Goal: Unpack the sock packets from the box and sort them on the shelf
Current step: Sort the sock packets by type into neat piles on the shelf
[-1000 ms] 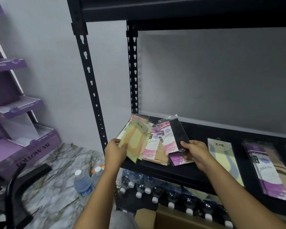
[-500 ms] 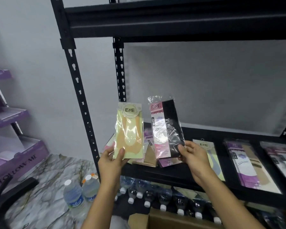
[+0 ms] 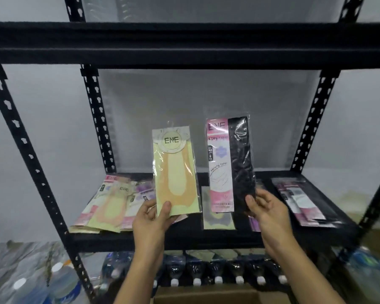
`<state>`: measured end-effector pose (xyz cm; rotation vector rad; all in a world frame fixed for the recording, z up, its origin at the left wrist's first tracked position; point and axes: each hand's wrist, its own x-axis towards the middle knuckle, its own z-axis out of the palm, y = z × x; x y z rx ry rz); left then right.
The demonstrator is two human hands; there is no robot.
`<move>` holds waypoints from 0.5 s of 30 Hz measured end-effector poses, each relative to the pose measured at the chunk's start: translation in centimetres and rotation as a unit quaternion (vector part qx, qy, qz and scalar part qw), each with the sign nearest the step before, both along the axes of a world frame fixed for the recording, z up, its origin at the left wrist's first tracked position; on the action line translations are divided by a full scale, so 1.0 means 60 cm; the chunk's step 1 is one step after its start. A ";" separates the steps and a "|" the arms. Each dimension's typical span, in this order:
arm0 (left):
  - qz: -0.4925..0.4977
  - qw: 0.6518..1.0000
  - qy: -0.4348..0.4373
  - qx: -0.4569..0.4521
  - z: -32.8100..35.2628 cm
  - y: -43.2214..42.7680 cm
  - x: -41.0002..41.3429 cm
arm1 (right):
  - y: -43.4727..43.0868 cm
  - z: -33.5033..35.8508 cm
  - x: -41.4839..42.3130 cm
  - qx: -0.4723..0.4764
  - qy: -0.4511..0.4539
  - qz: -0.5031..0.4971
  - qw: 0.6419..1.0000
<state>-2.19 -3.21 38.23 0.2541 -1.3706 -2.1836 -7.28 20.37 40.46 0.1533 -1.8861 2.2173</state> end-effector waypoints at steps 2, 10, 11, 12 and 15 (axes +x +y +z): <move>-0.009 1.000 -0.008 -0.005 0.001 0.026 -0.010 | 0.025 0.000 0.002 0.001 0.000 -0.013 1.000; -0.040 0.999 -0.002 -0.005 0.004 0.083 -0.026 | 0.085 -0.005 0.009 -0.003 -0.010 -0.047 0.999; -0.047 0.999 -0.003 -0.005 0.005 0.089 -0.027 | 0.090 -0.007 0.009 -0.003 -0.014 -0.050 0.999; -0.054 0.999 -0.004 -0.005 0.005 0.096 -0.028 | 0.095 -0.009 0.009 -0.002 -0.018 -0.053 0.998; -0.069 0.998 -0.001 -0.007 0.007 0.122 -0.034 | 0.114 -0.015 0.006 -0.008 -0.023 -0.064 0.998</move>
